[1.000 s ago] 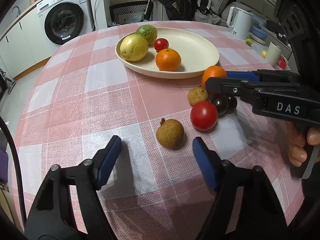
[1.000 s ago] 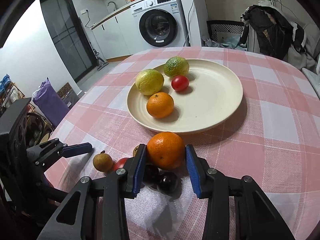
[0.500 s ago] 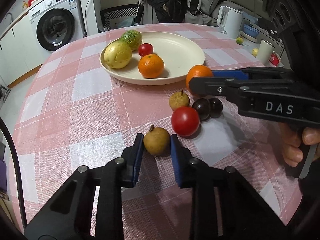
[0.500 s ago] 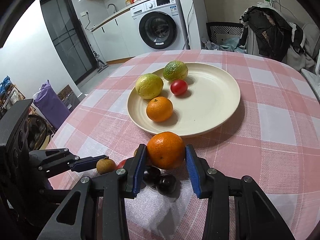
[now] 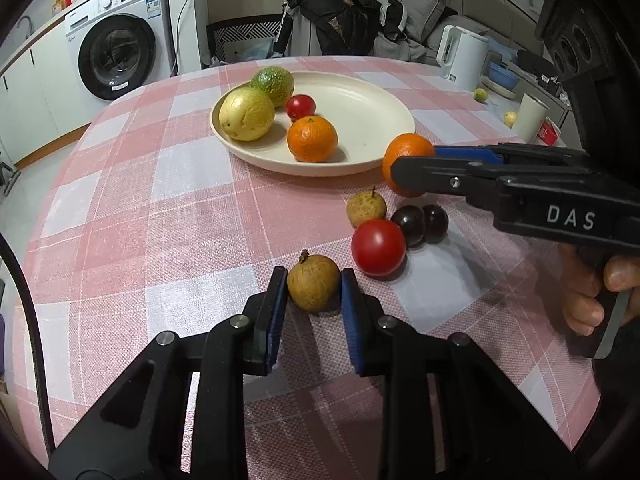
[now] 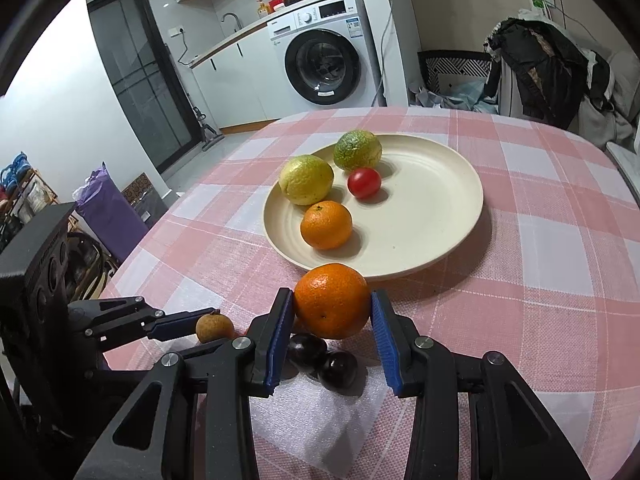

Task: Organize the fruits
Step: 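Carry the kiwi onto the plate with the left tool while the right tool carries the orange there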

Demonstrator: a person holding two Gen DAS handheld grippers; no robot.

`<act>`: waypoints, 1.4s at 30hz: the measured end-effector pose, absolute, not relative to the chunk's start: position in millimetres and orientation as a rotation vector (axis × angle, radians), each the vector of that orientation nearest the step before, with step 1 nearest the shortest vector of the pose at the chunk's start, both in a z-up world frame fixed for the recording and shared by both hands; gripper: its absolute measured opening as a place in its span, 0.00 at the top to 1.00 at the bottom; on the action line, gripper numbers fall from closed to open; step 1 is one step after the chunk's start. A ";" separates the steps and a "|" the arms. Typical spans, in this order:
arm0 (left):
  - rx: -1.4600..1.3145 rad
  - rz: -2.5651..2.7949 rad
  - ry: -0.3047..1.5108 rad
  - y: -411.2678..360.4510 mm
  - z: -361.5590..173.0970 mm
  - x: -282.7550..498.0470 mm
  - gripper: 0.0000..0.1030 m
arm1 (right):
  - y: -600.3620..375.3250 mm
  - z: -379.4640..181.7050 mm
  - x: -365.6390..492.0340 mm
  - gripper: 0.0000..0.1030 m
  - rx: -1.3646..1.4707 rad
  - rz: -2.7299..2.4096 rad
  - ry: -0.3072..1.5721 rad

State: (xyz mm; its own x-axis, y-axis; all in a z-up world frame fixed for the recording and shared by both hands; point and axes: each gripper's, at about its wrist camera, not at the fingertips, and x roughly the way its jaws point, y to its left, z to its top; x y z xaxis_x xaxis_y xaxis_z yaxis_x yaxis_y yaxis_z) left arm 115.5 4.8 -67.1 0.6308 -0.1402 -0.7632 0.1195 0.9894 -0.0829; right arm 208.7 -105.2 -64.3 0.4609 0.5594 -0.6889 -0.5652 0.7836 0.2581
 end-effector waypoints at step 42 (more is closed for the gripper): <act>-0.087 -0.045 0.592 23.9 -0.2 149.2 0.77 | -120.7 -32.3 232.1 0.61 0.080 0.665 0.701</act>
State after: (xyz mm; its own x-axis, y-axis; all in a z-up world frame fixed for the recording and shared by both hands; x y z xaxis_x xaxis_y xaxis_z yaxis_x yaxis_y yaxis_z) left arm 149.2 23.9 -0.2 0.8290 -0.0676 -0.5551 0.0179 0.9954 -0.0946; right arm 232.1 -120.7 -32.3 0.5685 0.5918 -0.5715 -0.5401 0.7925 0.2833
